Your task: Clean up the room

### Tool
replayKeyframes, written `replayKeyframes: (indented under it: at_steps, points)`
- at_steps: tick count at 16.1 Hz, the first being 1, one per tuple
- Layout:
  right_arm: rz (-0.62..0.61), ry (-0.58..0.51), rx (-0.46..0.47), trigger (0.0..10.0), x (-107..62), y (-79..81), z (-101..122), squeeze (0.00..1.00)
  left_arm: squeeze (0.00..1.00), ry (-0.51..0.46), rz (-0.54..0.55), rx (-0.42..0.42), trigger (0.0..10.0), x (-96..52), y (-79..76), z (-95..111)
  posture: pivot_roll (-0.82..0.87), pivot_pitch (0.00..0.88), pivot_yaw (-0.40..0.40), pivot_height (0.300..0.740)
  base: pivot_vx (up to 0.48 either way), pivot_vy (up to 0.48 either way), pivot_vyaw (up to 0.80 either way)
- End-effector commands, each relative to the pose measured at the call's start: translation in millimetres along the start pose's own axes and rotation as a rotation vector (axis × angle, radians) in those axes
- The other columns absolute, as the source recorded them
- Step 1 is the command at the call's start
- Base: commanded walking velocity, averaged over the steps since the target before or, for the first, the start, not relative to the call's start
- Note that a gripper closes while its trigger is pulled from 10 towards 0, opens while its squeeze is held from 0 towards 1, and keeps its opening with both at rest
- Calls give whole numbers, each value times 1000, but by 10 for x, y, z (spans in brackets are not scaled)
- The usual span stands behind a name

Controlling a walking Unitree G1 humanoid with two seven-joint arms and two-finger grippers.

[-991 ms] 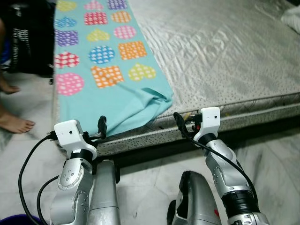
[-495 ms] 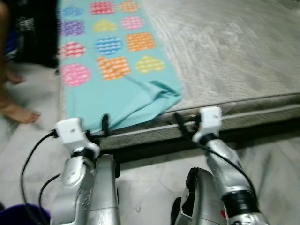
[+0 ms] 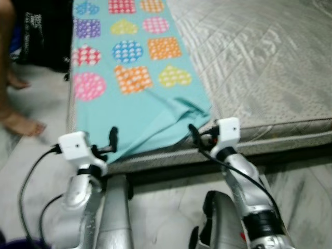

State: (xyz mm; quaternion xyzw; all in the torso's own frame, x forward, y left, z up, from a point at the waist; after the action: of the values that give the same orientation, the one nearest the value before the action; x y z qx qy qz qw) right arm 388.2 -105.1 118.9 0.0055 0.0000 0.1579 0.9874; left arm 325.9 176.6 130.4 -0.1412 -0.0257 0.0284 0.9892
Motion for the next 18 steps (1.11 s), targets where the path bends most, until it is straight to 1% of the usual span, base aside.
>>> replayKeyframes:
  at_steps: [1, 6, 11, 13, 17, 18]
  points:
    - [-32, 26, -11, 10000, -65, -132, -84, 0, 0, -5, -36, -17, 10000, -8, -116, 3, 115, 238, -29, 518, 337, 0, 0]
    - [-27, 28, -6, 10000, -59, -126, -91, 0, 0, 0, -36, -20, 10000, -2, -116, -4, 115, 236, -27, 518, 321, 0, 0]
    - [-25, 36, -16, 10000, -60, -131, -112, 0, 0, 10, -22, -21, 10000, 14, -115, -24, 114, 240, -28, 518, 0, 0, 0]
    - [-16, 30, -38, 10000, -61, -122, -101, 0, 0, 12, -19, -20, 10000, 23, -112, -27, 112, 240, -27, 518, 0, 0, 744]
    - [-16, 33, -40, 10000, -56, -128, -104, 0, 0, 12, -15, -14, 10000, 30, -113, -21, 112, 240, -27, 518, 0, 0, 800]
    - [-6, 41, -59, 10000, -54, -139, -111, 0, 0, 10, -12, -7, 10000, 34, -108, -15, 112, 241, -25, 518, 0, 0, 800]
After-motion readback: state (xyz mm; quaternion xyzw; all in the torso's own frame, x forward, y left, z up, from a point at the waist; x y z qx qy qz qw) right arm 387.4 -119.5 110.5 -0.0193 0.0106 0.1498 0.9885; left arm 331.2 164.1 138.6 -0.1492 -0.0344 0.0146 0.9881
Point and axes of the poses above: a point about 5 cm out from each wrist's last joint towards the gripper, its own x axis pointing out of the wrist towards the gripper, its own z axis along the axis of the wrist's last joint, y = z × x, the point moved 6 cm from there along x, pointing out of the wrist towards the gripper, and after that the axes turned 1 degree about -x, right-handed, at the moved point
